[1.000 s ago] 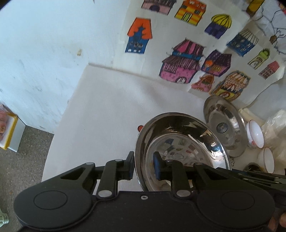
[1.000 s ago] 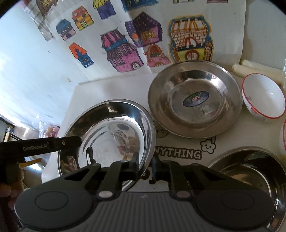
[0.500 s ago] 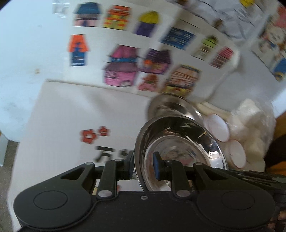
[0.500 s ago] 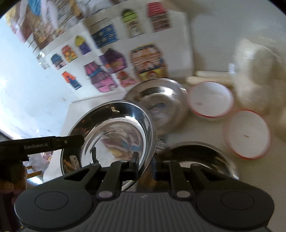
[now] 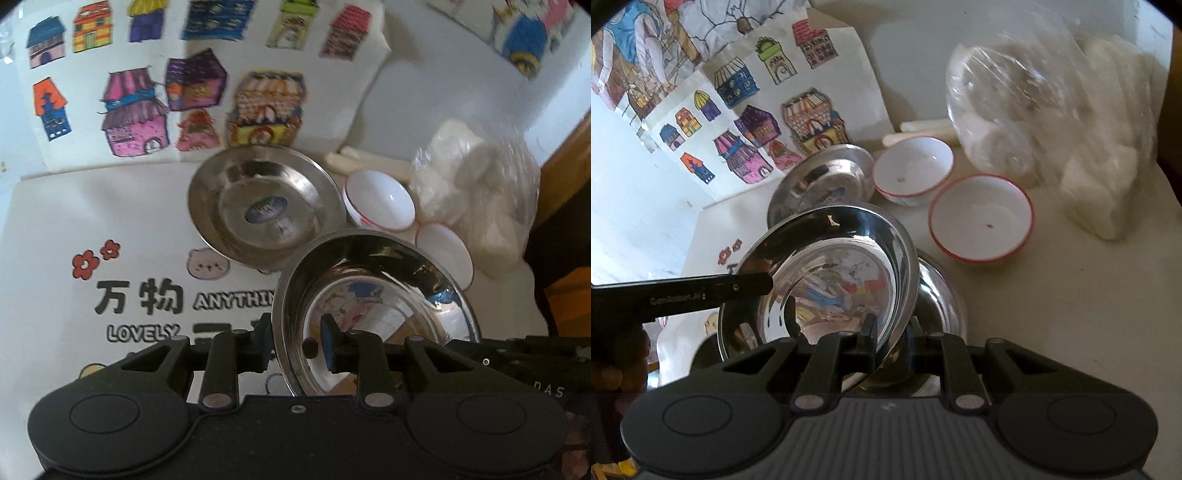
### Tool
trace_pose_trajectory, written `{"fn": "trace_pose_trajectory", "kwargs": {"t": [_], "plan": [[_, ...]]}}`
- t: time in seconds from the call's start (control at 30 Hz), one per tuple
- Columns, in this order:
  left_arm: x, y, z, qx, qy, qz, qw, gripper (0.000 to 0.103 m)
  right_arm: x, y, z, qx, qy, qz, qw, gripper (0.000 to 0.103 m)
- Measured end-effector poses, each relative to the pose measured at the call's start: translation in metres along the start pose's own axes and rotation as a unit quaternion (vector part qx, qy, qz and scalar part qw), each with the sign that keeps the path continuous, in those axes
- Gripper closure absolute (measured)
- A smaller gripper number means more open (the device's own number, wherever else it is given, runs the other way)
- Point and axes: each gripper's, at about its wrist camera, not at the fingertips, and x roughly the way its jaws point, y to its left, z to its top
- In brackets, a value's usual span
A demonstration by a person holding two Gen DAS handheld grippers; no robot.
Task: Organize plates and bowls
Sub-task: 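Lift the large steel plate with the left gripper over the medium plate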
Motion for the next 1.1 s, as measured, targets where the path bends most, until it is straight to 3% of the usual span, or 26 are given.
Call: {"fn": "trace_pose_trajectory", "kwargs": {"t": [0.5,1.1], "plan": [[0.021,-0.033,-0.009,0.059,0.029,0.045,0.9969,0.071,0.001,-0.015,-0.01,-0.016,0.034,-0.004,0.999,0.083],[0.029,-0.031,-0.012,0.042,0.041,0.066,0.9961,0.07,0.005,-0.009,-0.008,-0.042,0.043,-0.003,0.998,0.08]]}}
